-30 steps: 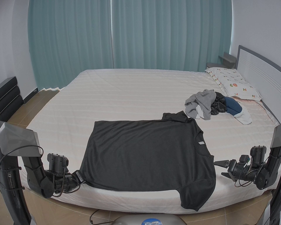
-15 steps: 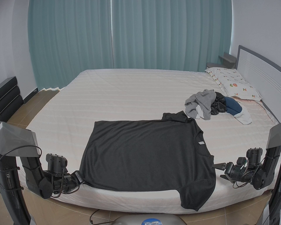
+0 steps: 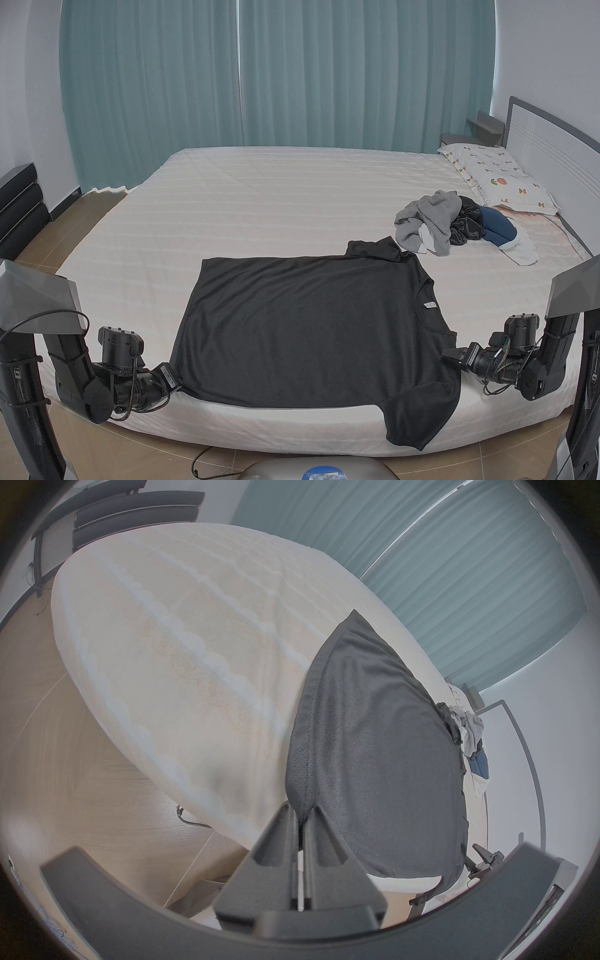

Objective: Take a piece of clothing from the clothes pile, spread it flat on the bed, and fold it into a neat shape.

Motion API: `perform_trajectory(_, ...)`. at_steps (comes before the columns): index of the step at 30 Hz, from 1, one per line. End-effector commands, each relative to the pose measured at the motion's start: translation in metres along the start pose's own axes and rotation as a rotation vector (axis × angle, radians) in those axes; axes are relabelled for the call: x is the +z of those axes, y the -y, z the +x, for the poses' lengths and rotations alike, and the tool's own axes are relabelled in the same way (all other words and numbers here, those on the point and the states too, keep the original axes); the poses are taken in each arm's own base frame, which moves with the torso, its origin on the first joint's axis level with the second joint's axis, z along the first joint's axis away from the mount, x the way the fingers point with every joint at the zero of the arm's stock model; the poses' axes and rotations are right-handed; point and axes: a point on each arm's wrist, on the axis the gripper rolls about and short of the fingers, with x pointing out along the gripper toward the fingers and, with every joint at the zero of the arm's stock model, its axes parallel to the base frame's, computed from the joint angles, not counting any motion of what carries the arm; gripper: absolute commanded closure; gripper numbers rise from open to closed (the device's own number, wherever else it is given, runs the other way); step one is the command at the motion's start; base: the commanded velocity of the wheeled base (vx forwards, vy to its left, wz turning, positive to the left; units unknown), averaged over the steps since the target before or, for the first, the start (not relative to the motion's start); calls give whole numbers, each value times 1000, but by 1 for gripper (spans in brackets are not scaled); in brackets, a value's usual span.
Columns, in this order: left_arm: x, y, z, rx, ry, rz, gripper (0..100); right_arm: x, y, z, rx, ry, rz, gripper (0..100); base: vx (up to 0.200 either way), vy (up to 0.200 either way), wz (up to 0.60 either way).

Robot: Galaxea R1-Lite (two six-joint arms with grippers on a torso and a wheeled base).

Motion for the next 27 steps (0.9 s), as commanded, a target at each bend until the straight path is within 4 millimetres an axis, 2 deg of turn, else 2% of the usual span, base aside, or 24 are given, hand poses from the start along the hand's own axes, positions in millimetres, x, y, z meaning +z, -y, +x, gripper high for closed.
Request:
perform_trajectory(1, 1, -2, 1, 5, 3, -6, 100, 7, 0, 8, 16, 27, -9, 100, 0, 0, 0)
perform_trajectory(8, 2, -3, 1, 9, 2, -11, 100, 21, -15, 21, 75, 72, -50, 100, 0, 0, 0)
perform_trajectory(20, 1, -4, 2, 10, 1, -11, 100, 43, -19, 42, 95, 107, -57, 100, 0, 0, 0)
perform_trajectory(21, 1, -4, 2, 11, 0, -11, 100, 43, -19, 43, 94, 106, -58, 0, 0, 0, 0)
perform_trajectory(26, 1, -4, 2, 11, 0, -11, 100, 42, -16, 42, 91, 107, -46, 0, 0, 0, 0)
perform_trajectory(27, 1, -4, 1, 12, -2, -13, 100, 50, -16, 33, 90, 134, -31, 0, 0, 0, 0)
